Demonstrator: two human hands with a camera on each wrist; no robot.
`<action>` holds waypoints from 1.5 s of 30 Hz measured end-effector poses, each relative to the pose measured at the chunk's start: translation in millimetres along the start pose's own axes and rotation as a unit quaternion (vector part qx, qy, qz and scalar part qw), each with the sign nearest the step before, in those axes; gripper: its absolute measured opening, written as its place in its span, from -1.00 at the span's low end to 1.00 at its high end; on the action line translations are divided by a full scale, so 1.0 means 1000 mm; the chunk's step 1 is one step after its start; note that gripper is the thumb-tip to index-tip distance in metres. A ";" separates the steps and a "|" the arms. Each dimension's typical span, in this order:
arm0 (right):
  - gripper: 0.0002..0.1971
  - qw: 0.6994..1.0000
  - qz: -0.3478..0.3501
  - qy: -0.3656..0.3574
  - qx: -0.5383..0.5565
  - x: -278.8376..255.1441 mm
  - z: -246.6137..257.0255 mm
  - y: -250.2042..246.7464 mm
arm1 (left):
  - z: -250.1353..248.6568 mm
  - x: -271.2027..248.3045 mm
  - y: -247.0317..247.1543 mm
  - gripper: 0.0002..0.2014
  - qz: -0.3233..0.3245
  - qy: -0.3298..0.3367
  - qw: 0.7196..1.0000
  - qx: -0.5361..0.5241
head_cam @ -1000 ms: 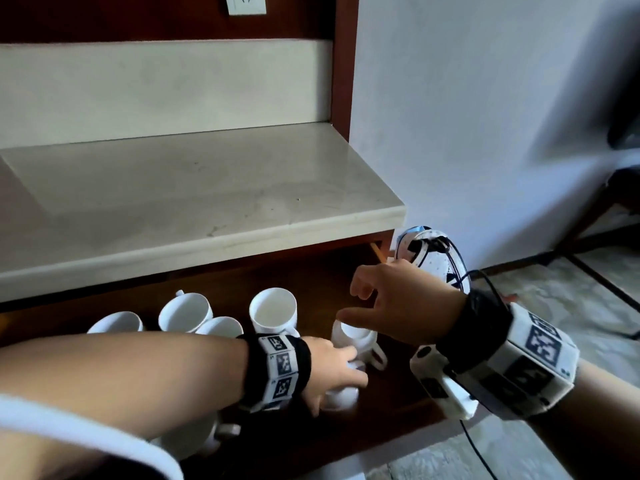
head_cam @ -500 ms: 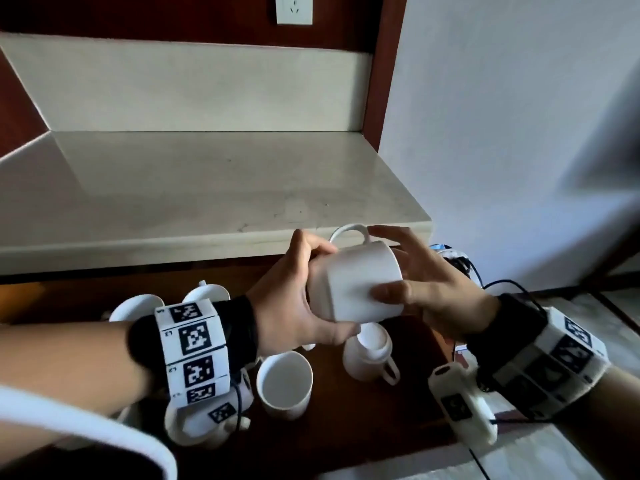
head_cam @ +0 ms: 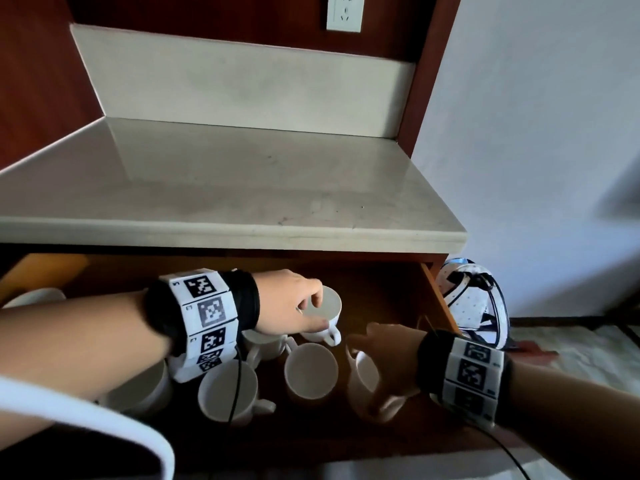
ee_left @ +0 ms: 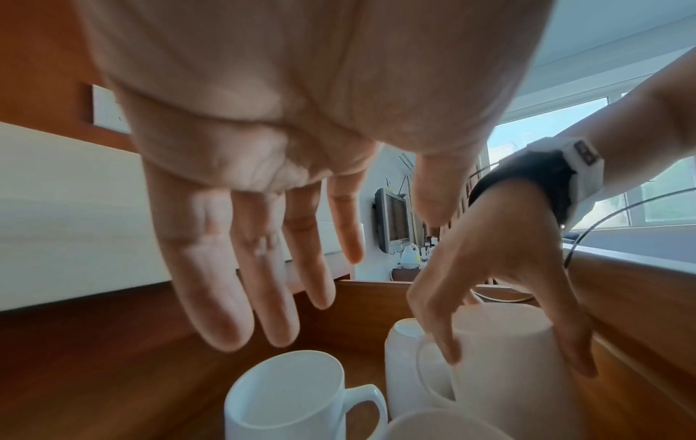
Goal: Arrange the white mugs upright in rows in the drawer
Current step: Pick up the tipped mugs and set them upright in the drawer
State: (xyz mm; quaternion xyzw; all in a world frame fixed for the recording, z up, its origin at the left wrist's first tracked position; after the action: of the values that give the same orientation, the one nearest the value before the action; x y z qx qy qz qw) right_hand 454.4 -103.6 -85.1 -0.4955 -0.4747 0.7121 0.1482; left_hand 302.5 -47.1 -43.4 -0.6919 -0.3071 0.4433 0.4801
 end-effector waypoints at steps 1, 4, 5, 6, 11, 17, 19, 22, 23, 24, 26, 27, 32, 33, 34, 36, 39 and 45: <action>-0.06 1.000 0.016 0.002 -0.009 0.006 0.001 0.006 | 0.002 0.001 0.001 -0.58 -0.001 0.003 1.000 -0.001; -0.07 0.999 0.044 -0.001 -0.010 0.019 0.005 0.021 | 0.002 0.006 0.005 -0.61 -0.001 0.008 1.000 -0.006; -0.07 0.999 0.047 0.000 -0.006 0.021 0.006 0.023 | 0.001 0.009 0.006 -0.60 0.001 0.006 1.000 -0.006; -0.08 0.999 0.047 0.000 -0.008 0.023 0.007 0.025 | -0.001 0.013 0.007 -0.59 0.002 0.005 1.000 -0.002; -0.08 0.998 0.049 -0.001 -0.042 0.033 0.011 0.033 | -0.020 0.036 0.008 -0.58 0.009 0.008 0.999 0.030; -0.06 0.999 0.042 -0.028 -0.019 0.032 0.009 0.030 | -0.053 0.063 0.023 -0.79 0.021 0.036 0.997 0.066; -0.06 0.998 0.038 -0.048 0.012 0.019 0.005 0.019 | -0.061 0.073 0.029 -0.83 0.036 0.039 0.995 0.086; -0.20 0.994 -0.021 -0.057 0.088 -0.013 -0.007 -0.007 | -0.076 0.084 0.034 -0.77 0.054 0.060 0.988 0.130; -0.27 0.991 -0.053 -0.053 0.113 -0.027 -0.015 -0.017 | -0.084 0.089 0.036 -0.73 0.063 0.078 0.986 0.136; -0.33 0.987 -0.085 -0.048 0.130 -0.041 -0.021 -0.028 | -0.092 0.094 0.041 -0.69 0.073 0.099 0.984 0.128; -0.40 0.979 -0.146 -0.031 0.141 -0.071 -0.036 -0.047 | -0.111 0.101 0.051 -0.54 0.096 0.140 0.979 0.116; -0.42 0.974 -0.174 -0.023 0.141 -0.084 -0.042 -0.055 | -0.120 0.102 0.055 -0.44 0.102 0.148 0.975 0.130; -0.49 0.952 -0.261 0.023 0.158 -0.122 -0.066 -0.061 | -0.153 0.113 0.077 -0.53 0.132 0.139 0.964 0.182; -0.50 0.952 -0.261 0.029 0.160 -0.123 -0.069 -0.056 | -0.157 0.115 0.081 -0.63 0.134 0.143 0.961 0.195; -0.50 0.953 -0.255 0.032 0.162 -0.122 -0.071 -0.051 | -0.158 0.116 0.083 -0.66 0.138 0.139 0.958 0.208; -0.51 0.953 -0.248 0.037 0.167 -0.117 -0.076 -0.041 | -0.161 0.120 0.086 -0.60 0.141 0.137 0.953 0.231; -0.53 0.945 -0.268 0.050 0.182 -0.114 -0.092 -0.032 | -0.163 0.124 0.079 -0.50 0.101 0.141 0.965 0.196; -0.18 0.899 -0.291 0.062 0.321 -0.112 -0.136 -0.013 | -0.126 0.105 0.014 -0.36 0.093 0.091 0.964 -0.231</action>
State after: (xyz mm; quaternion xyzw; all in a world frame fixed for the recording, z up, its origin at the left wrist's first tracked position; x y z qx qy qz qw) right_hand 618.5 -101.1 -19.1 -0.3040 -0.3329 0.7186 0.5295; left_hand 460.9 -11.9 -71.3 -0.8470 -0.2905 0.3383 0.2894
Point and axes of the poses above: each hand's wrist, its own x-axis towards the middle knuckle, its own y-axis out of the palm, z = x × y, the point moved 5 cm from there along x, towards the middle knuckle, and after that the axes turned 12 degrees about -y, right-handed, at the moved point
